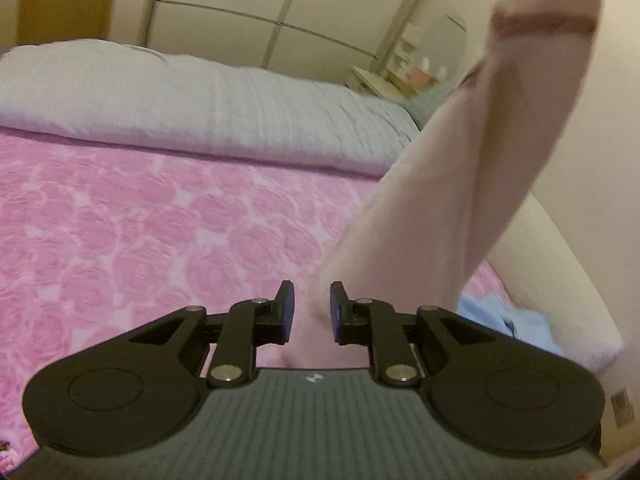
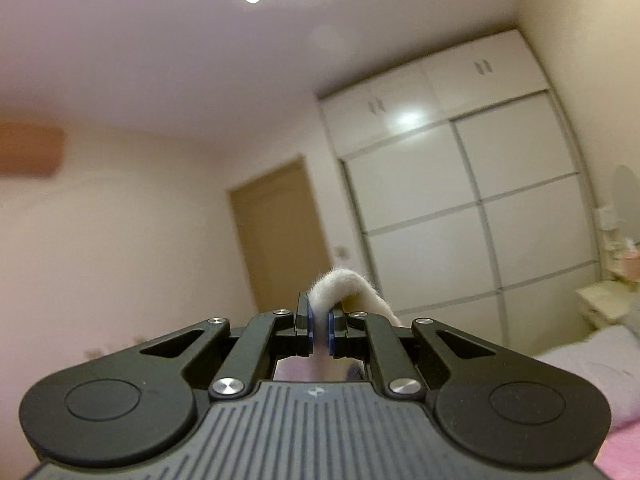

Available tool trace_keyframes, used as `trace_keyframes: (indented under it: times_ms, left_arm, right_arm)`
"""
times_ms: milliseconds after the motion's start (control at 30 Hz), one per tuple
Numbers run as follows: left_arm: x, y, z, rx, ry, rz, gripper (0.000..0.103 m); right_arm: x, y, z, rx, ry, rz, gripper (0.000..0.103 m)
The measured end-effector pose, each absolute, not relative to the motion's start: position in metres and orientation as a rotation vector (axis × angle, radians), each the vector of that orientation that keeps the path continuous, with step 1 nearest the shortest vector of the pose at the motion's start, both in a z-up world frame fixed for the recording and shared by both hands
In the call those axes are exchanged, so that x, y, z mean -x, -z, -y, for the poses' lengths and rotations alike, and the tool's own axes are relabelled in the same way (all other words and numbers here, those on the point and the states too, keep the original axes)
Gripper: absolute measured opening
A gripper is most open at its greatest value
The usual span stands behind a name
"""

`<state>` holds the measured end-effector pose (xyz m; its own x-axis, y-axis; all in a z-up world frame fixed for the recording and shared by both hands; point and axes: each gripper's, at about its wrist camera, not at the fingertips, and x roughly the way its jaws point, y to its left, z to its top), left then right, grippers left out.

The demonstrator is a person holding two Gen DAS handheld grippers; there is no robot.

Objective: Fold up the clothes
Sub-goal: 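Lift the cream sweater with both grippers and lay it flat on the bed, then open both grippers and move back above the crumpled sweater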

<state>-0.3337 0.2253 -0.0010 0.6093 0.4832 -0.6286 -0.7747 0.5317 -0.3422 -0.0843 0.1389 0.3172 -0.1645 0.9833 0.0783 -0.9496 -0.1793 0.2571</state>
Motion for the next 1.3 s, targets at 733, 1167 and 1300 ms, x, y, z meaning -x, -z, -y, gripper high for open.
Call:
trace_keyframes:
  times_ms: [733, 1167, 1300]
  left_arm:
    - [0.377, 0.030, -0.155, 0.712, -1.175, -0.764, 0.042]
    - [0.350, 0.041, -0.070, 0.658, -1.207, -0.866, 0.053]
    - [0.354, 0.038, -0.046, 0.641, -1.217, -0.878, 0.053]
  right_arm:
    - [0.093, -0.016, -0.140, 0.395, -1.537, -1.096, 0.063]
    - [0.107, 0.051, -0.039, 0.520, -1.518, -1.131, 0.072]
    - [0.117, 0.055, -0.018, 0.551, -1.494, -1.111, 0.081]
